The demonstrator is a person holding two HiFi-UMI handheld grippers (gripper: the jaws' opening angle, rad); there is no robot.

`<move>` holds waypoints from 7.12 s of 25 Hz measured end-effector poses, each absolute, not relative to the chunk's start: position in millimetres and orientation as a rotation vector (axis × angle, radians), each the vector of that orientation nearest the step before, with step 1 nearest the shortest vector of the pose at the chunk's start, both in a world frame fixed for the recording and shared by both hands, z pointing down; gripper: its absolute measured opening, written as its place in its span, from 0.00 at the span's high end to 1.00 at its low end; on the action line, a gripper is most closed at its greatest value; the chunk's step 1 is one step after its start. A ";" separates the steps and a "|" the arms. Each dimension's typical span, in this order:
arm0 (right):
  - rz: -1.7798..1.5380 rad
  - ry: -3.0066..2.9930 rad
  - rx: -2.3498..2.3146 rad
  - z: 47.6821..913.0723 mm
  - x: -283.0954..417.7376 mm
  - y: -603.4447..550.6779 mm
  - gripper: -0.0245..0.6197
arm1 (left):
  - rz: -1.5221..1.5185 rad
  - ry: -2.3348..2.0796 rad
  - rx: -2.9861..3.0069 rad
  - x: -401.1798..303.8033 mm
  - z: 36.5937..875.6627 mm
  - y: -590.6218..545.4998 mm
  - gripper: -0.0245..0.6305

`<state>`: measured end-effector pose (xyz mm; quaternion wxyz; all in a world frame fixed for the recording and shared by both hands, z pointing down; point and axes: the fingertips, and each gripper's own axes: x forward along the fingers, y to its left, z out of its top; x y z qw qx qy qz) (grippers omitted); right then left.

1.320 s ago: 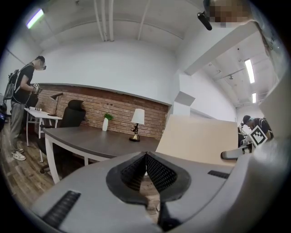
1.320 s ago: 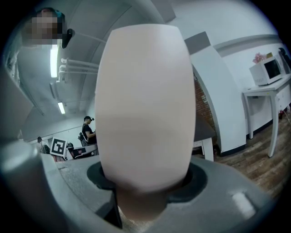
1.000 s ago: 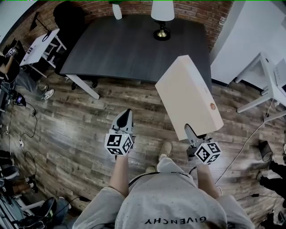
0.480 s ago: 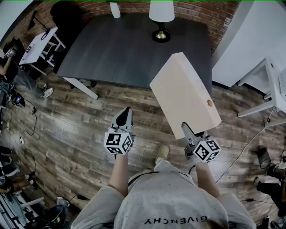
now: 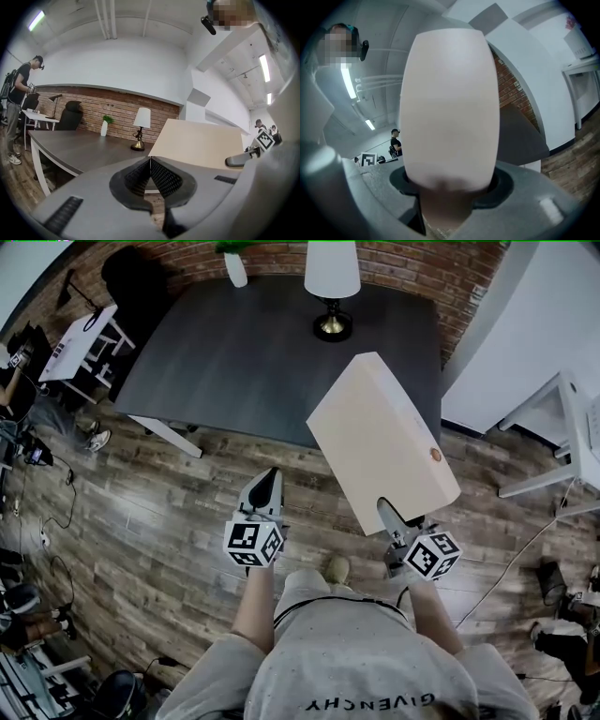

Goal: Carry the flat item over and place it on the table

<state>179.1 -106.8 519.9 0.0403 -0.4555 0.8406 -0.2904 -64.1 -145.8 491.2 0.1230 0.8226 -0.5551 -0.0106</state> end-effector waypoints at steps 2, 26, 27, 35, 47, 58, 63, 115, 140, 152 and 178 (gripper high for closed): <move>-0.911 2.560 -1.395 520.8 179.1 -114.9 0.54 | -0.019 -1.613 2.402 -60.6 492.5 -149.1 0.96; -1.305 2.259 -1.373 543.1 145.5 -213.8 0.54 | -0.003 -1.621 2.392 -78.2 494.4 -213.5 0.96; -1.332 2.232 -1.358 542.6 142.5 -217.7 0.54 | -0.002 -1.617 2.391 -79.3 495.0 -217.8 0.96; -1.495 2.032 -1.283 546.2 130.9 -250.3 0.54 | 0.009 -1.568 2.403 -77.3 499.7 -249.2 0.96; -1.589 1.839 -1.251 553.1 118.6 -297.8 0.54 | 0.020 -1.527 2.432 -77.6 501.7 -284.8 0.96; -1.681 1.643 -1.191 566.3 104.4 -332.5 0.53 | 0.022 -1.520 2.432 -83.4 504.3 -309.7 0.96; -1.714 1.572 -1.170 570.8 99.4 -346.0 0.53 | 0.022 -1.517 2.434 -86.7 505.9 -316.0 0.96; -1.927 2.372 -1.038 554.9 40.2 -323.8 0.06 | -0.055 -1.484 2.386 -93.9 509.6 -321.2 0.96; -1.906 2.745 -1.090 598.6 53.7 -288.5 0.64 | -0.087 -1.501 2.337 -98.8 512.1 -314.9 0.96; -1.922 2.611 -1.157 609.0 66.7 -285.9 0.94 | -0.088 -1.502 2.321 -98.3 516.9 -307.5 0.96; -0.725 2.904 -1.446 489.2 114.7 -295.1 0.97 | -0.074 -1.538 2.402 -74.2 477.5 -276.9 0.96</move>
